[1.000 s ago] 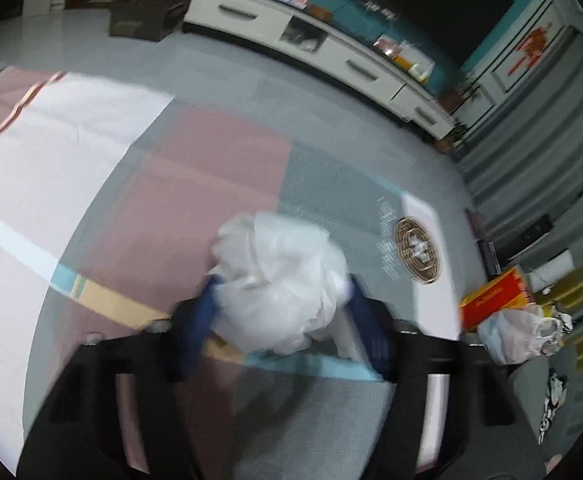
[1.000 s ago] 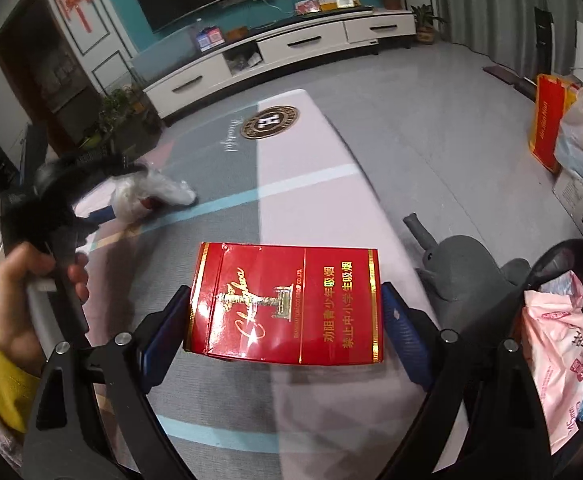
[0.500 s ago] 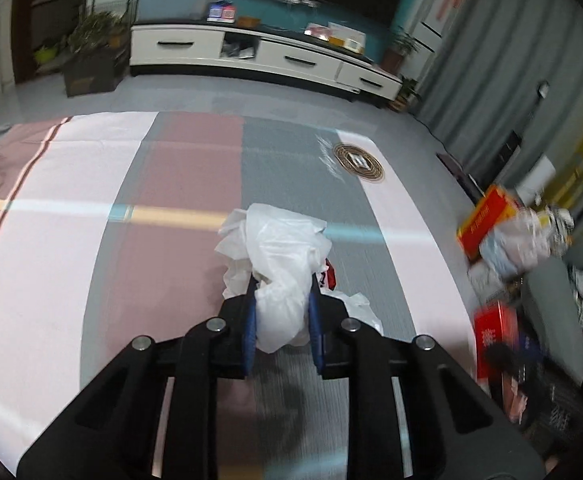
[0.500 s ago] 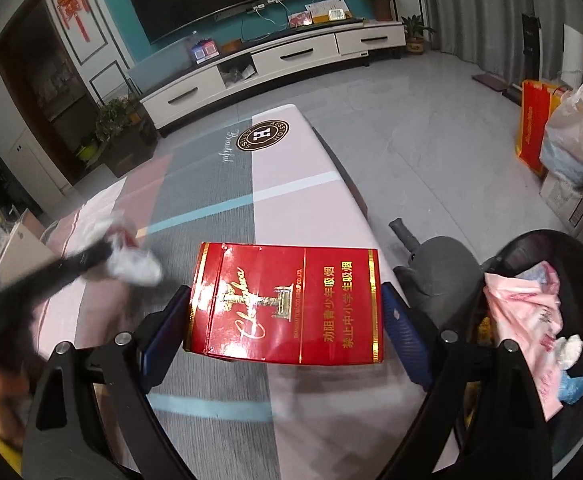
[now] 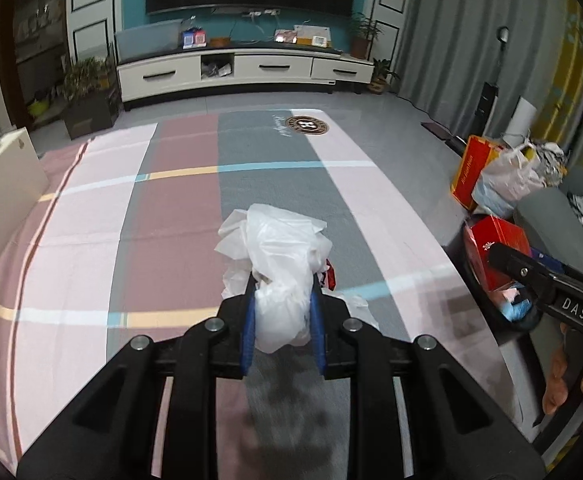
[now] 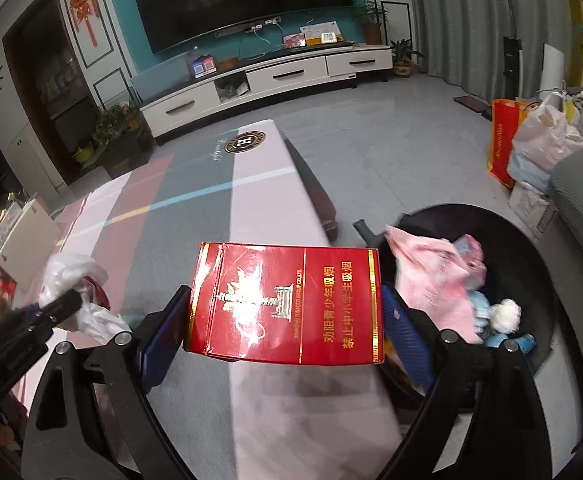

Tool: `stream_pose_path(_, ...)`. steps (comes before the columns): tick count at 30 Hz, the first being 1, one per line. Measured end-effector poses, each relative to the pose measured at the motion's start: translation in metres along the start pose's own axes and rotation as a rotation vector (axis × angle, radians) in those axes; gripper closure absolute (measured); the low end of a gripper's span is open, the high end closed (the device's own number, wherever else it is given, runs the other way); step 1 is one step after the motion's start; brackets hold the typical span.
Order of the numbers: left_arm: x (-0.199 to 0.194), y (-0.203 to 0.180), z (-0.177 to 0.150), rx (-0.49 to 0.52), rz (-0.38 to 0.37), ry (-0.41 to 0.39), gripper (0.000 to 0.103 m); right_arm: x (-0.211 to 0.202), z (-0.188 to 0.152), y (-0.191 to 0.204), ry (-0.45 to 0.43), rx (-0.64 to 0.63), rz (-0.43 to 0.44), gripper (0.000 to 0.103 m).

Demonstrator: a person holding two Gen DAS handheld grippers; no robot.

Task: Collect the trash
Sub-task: 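Carry the red box and white plastic bag over the black bin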

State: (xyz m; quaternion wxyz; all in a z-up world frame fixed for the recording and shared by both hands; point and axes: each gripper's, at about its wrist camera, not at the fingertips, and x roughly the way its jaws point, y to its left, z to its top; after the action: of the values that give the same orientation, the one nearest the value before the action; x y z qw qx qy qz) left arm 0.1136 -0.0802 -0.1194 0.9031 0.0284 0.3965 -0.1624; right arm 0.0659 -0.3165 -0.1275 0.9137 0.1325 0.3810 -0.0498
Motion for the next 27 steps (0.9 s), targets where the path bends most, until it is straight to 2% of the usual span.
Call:
stream_pose_path(6,-0.022,-0.031,-0.011,0.041,0.012,-0.017,0.077,-0.022,-0.01,-0.017,-0.03,-0.03,-0.025,0.013)
stream_pose_path(12,-0.034,-0.063,-0.013,0.083,0.021,-0.042,0.076,-0.036,-0.012,-0.041,-0.052,-0.004,-0.026,0.013)
stream_pose_path(27,-0.042,-0.112,-0.01,0.166,0.009,-0.061,0.075,-0.056,-0.015,-0.065,-0.09,0.035,-0.018,0.013)
